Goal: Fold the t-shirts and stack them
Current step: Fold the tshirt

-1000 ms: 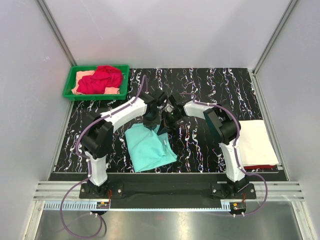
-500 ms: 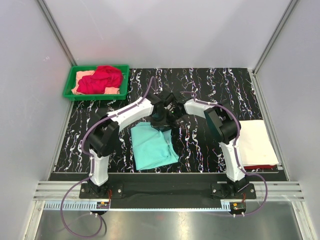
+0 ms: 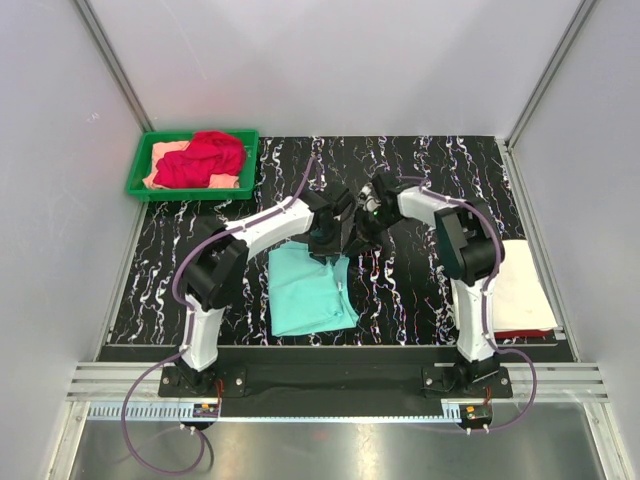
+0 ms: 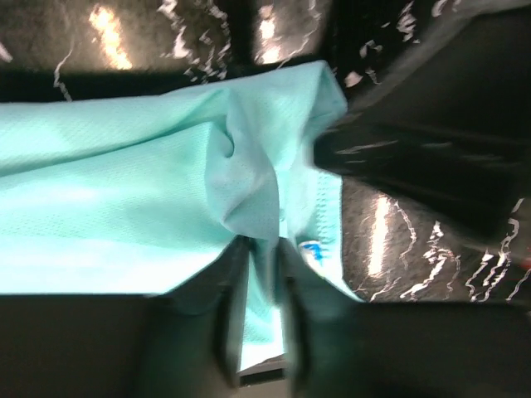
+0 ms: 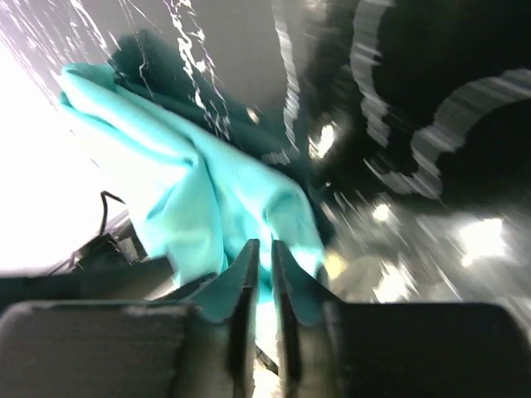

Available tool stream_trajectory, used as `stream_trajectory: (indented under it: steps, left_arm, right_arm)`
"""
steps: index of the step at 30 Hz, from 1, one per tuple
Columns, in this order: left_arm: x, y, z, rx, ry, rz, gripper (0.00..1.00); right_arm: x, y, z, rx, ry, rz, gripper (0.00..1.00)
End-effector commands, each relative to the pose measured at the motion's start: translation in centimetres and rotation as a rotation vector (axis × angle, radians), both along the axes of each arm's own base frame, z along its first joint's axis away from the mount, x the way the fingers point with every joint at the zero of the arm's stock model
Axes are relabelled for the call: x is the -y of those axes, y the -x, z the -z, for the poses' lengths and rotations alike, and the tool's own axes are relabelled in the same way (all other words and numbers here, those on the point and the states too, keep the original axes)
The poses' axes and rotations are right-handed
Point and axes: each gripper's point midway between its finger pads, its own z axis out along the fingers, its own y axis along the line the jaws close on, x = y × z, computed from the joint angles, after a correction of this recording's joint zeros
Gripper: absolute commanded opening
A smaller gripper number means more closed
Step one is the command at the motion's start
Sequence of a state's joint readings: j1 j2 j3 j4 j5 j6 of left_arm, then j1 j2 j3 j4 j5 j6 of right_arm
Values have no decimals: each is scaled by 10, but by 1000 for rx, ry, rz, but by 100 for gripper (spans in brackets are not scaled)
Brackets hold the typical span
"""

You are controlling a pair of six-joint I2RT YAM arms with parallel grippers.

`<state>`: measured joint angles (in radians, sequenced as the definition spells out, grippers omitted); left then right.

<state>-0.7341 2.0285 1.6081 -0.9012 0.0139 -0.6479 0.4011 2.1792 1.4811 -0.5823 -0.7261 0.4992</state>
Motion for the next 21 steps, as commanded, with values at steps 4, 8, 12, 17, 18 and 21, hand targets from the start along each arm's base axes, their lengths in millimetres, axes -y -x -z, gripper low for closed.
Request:
stream_trajectory:
  steps: [4,8,12,17,18,21]
  left_arm:
    - [20,-20,-59,151,142,41,52]
    - [8,-29,-82,185,150,40,63]
    - [-3,-39,-75,157,130,58,66]
    - [1,-43,-53,95,128,74,63]
    - [1,-43,-44,72,117,75,63]
    - [2,-42,-32,47,106,69,60]
  right_arm:
    - [31,4,-74,146,7,-40,33]
    - [32,50,-72,101,-84,-47,52]
    - [22,94,-70,121,-128,-94,62]
    - [3,133,-56,153,-147,-122,62]
    - [0,134,-54,144,-148,-101,61]
    - [-5,135,-44,140,-147,-80,56]
